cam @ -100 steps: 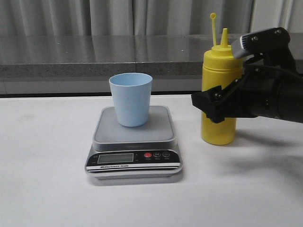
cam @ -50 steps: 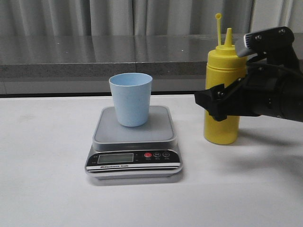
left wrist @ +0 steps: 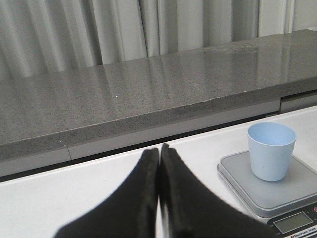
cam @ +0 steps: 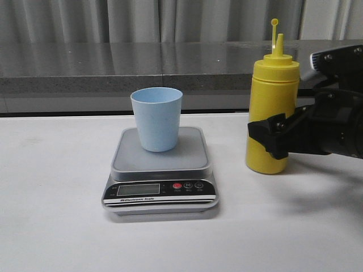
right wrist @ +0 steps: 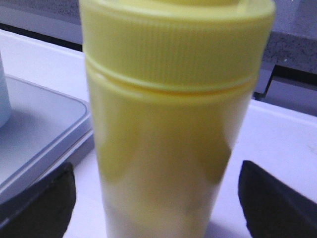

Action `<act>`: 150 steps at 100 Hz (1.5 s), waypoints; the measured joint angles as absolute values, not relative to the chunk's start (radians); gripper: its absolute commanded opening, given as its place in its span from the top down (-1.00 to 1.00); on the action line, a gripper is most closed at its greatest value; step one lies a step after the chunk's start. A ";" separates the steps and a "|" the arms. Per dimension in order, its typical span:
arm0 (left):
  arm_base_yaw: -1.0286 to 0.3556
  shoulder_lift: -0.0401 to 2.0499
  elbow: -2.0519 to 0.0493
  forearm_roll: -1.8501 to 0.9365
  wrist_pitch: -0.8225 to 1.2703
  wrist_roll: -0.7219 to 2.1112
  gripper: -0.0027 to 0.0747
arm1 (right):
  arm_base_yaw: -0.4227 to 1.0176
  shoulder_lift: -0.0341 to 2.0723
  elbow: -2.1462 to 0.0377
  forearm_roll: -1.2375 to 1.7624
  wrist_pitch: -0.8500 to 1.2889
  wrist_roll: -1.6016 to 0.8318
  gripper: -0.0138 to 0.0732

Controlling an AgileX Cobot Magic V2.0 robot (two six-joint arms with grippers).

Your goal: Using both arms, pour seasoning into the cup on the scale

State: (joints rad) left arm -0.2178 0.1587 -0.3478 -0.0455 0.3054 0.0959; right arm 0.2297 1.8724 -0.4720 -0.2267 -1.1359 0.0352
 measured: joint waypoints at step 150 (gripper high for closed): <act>-0.218 0.159 -0.348 -0.045 0.305 0.096 0.98 | 0.230 0.373 -0.193 0.008 -0.081 0.035 -0.82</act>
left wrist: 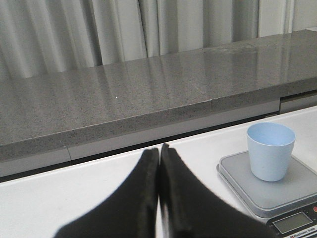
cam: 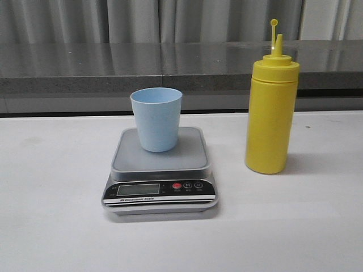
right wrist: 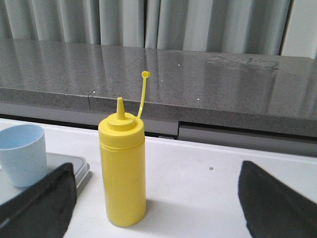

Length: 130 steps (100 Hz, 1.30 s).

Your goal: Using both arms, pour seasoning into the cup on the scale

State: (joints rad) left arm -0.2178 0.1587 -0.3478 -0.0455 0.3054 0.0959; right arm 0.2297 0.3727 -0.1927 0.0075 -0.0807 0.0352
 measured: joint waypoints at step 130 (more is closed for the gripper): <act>-0.218 0.159 -0.348 -0.045 0.305 0.096 0.98 | 0.230 0.178 -0.192 -0.014 0.177 0.035 0.84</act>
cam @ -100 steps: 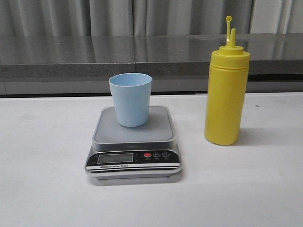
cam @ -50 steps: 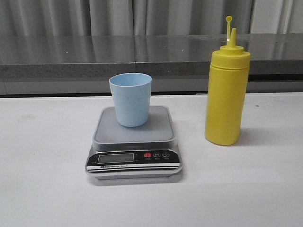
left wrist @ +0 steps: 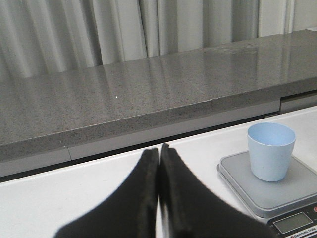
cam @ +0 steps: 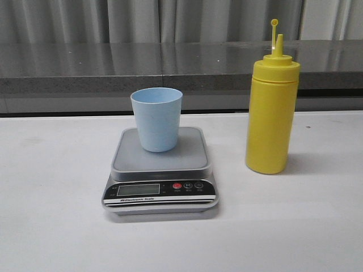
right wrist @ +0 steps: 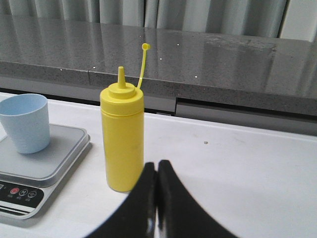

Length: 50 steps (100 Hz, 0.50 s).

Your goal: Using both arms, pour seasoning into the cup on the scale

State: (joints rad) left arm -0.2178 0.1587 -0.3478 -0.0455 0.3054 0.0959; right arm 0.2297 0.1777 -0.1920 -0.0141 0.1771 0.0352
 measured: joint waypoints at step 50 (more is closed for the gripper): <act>-0.218 0.159 -0.348 -0.045 0.305 0.096 0.98 | 0.204 0.178 -0.182 -0.060 0.199 0.035 0.84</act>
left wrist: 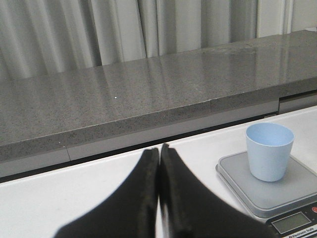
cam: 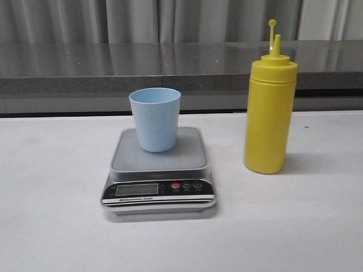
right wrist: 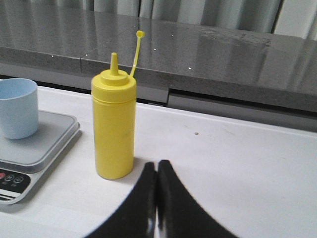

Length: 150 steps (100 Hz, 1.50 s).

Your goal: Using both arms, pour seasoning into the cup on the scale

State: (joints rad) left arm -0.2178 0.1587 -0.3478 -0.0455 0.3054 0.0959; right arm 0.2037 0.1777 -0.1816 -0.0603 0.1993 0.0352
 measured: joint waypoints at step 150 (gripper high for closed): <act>-0.218 0.159 -0.348 -0.045 0.305 0.096 0.98 | 0.090 -0.011 0.028 -0.081 0.125 0.035 0.84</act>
State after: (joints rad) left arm -0.2178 0.1587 -0.3478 -0.0455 0.3054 0.0959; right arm 0.0896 -0.0107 0.0276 -0.0810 0.1246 0.0352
